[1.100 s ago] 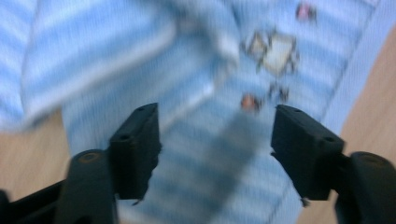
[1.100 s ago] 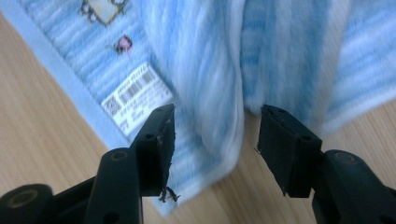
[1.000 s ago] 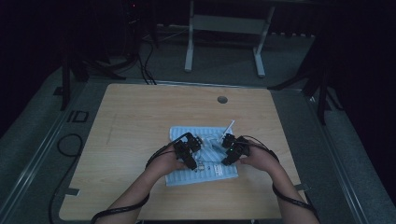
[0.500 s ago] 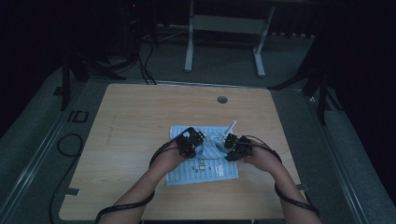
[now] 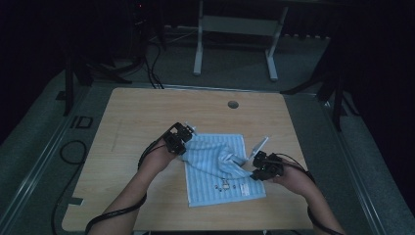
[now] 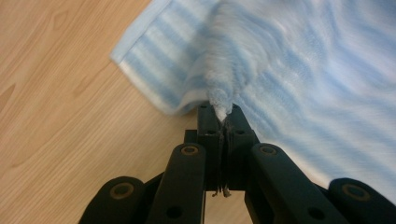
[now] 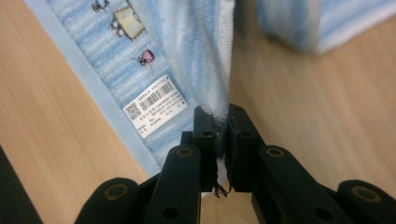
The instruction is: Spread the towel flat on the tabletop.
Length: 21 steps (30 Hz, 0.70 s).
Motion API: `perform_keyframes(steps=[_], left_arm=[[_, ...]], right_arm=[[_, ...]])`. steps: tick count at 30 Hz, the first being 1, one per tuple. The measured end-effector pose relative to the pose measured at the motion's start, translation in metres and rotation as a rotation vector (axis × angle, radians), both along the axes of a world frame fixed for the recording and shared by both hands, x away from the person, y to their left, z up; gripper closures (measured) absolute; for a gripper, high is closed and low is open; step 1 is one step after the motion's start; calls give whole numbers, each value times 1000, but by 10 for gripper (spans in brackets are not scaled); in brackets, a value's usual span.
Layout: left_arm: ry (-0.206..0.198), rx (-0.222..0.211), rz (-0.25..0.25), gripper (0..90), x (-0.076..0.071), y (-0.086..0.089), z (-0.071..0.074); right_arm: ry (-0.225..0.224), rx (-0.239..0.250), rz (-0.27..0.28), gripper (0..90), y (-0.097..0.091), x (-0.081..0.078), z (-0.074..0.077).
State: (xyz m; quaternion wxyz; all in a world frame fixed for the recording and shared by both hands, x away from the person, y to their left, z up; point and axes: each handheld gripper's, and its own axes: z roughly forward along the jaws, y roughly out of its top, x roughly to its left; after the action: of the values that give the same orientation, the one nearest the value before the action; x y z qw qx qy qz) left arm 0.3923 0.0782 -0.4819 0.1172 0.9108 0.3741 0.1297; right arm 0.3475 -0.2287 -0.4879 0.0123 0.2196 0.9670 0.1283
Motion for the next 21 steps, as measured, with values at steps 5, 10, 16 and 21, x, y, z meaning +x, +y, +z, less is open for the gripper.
perform_keyframes(steps=[5, 10, 16, 21], left_arm=[[22, -15, 39, 868, 9, 7, -15], [59, -37, 65, 865, 16, 8, -29], [73, -21, 65, 733, 16, 5, -33], [70, -15, 11, 509, -4, 6, -17]], right_arm=[[31, -7, 1, 835, -15, -16, -11], [64, -4, -5, 835, -23, -25, -24], [72, -15, -10, 745, -25, -26, -25], [55, -17, -30, 679, -30, -21, -12]])
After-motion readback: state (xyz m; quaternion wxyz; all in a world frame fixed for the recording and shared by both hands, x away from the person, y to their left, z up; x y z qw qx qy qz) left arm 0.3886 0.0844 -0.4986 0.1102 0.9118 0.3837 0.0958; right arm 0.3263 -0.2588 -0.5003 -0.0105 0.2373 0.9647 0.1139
